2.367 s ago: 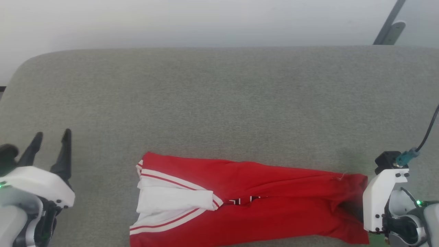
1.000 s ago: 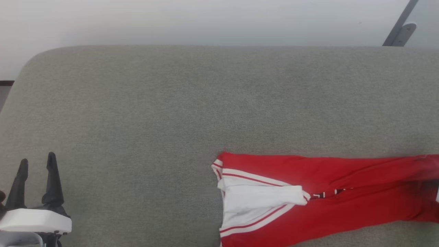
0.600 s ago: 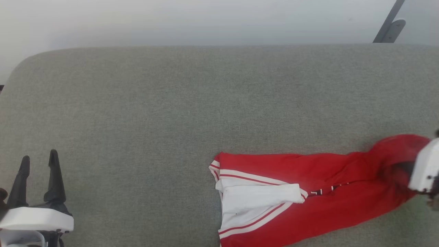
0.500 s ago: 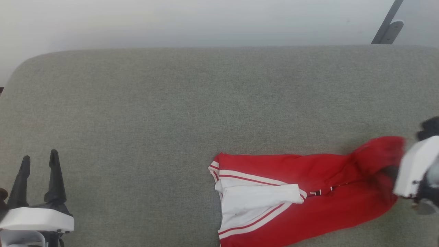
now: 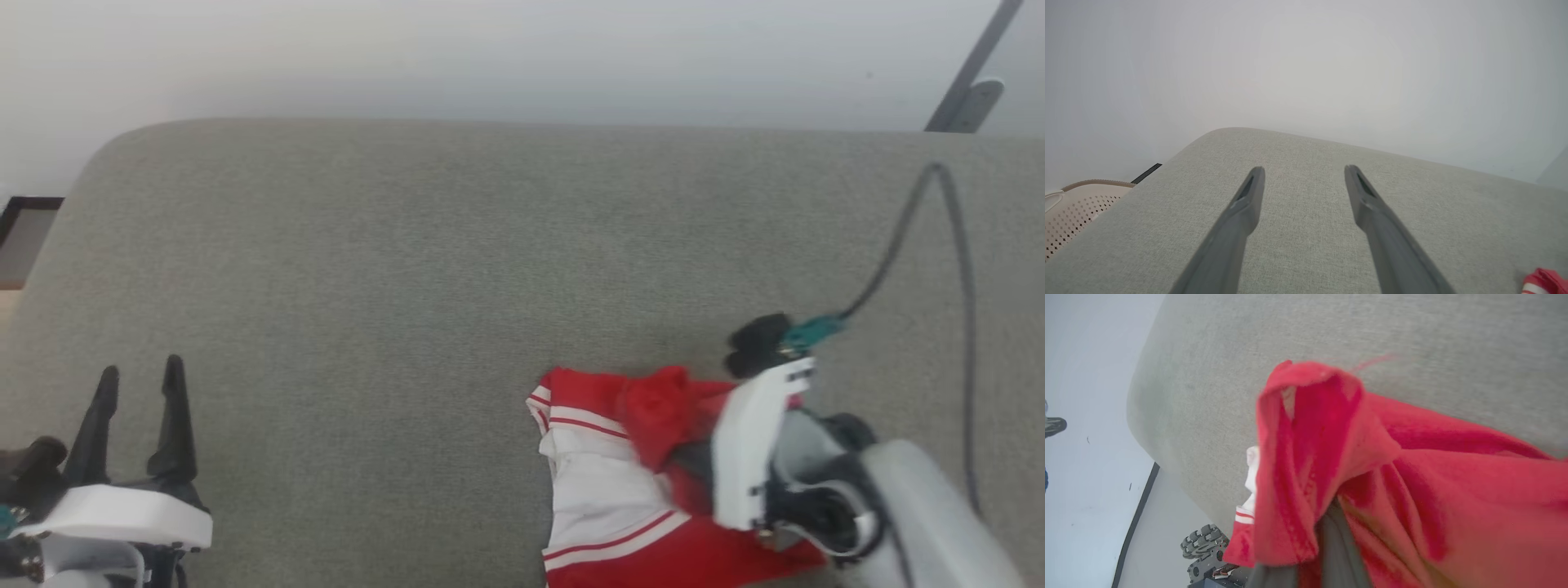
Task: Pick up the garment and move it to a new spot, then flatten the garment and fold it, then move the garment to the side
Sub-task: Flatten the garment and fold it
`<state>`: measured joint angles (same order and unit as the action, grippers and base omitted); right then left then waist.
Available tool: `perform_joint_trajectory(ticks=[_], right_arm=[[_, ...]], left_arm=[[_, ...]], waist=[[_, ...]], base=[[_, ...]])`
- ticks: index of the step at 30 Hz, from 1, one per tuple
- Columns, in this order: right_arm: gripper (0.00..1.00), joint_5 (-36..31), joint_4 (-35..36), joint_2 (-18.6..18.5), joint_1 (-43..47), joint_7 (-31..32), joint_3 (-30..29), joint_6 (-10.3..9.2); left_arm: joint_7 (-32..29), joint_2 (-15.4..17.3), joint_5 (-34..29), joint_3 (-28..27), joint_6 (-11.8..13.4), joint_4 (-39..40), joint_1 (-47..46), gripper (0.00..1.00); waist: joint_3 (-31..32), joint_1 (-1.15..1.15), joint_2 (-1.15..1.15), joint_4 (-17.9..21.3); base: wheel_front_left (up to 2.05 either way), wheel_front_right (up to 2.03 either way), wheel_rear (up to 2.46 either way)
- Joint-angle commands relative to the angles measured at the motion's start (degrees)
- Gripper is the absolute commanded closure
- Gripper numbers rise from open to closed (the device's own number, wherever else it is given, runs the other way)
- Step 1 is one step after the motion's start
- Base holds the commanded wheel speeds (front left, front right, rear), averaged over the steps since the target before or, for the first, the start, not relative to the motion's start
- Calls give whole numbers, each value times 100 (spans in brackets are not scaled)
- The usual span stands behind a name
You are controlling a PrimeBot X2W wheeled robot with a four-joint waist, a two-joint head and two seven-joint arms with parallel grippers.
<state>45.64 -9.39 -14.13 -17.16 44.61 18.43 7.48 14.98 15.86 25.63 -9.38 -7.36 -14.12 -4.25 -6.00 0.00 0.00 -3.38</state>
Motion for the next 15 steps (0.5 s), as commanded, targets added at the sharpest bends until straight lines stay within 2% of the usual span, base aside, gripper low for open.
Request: perform_joint_trajectory(ticks=[1,5,14,15], right_arm=[[100,-108,-110,116,-130,-104,188,3],[100,-224,-489,399,-346,-277,599,3],[100,-584,-1610,721,-821,-897,1257,3],[89,-685,-1766,727,-883,-1007,1270,3]], left_arm=[[22,-5,7,62,-18,-16,-111,0],[22,-15,2,209,-17,-62,-211,0],[22,-49,67,336,-16,-160,-342,0],[21,-55,81,338,-16,-175,-352,0]], waist=[[26,0,0,-96],[37,0,0,-234],[17,0,0,-429],[16,0,0,-439]], base=[[0,0,0],[0,0,0],[0,0,0],[0,0,0]])
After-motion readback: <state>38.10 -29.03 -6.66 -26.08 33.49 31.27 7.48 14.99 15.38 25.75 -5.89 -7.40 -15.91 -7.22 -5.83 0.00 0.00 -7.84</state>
